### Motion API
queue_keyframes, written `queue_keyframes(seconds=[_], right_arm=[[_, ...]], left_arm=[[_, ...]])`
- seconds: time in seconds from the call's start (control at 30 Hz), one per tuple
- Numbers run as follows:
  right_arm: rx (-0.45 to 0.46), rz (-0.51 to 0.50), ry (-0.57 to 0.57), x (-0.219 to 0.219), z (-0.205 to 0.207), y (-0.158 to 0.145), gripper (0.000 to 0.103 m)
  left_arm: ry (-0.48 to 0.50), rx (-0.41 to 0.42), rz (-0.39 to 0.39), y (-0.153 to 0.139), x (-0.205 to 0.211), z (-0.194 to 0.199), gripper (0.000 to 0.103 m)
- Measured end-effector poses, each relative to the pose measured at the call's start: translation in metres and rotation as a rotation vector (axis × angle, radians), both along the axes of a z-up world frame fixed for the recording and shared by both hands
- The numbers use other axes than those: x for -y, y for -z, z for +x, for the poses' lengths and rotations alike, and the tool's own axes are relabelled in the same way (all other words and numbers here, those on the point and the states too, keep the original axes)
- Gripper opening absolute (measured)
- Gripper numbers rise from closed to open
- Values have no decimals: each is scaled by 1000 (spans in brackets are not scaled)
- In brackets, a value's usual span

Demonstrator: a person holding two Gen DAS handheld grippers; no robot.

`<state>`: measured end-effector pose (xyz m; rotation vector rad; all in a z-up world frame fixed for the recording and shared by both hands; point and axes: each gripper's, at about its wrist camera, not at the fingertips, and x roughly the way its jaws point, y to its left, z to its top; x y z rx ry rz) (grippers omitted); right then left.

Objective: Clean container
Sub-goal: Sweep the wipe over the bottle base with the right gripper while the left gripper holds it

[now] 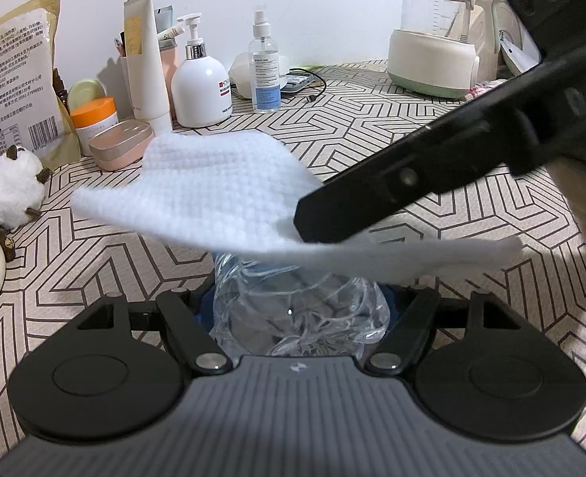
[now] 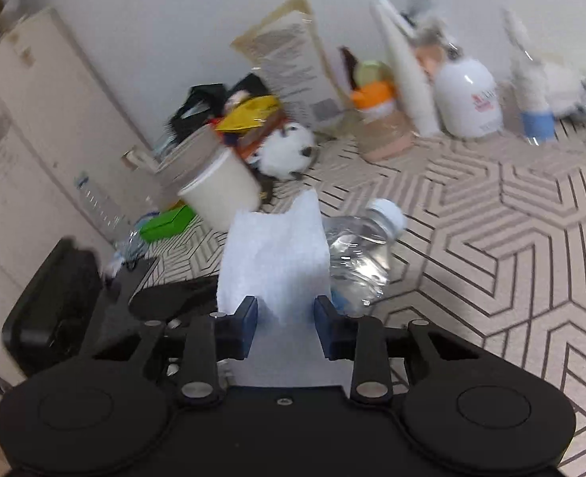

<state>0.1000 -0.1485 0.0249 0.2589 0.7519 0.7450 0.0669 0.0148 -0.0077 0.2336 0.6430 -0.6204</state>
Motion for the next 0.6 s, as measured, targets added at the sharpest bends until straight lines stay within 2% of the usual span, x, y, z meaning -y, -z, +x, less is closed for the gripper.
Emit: queue_keyframes(seconds=[0.17,0.6], right_arm=[[60,-54,-21,-8,-11,-6,38],[120,-113,-19,-13,-18,-10,38]], left_arm=[[0,0,-1,0,0,0,73],[1,-1,-2,-1,0,4,73]])
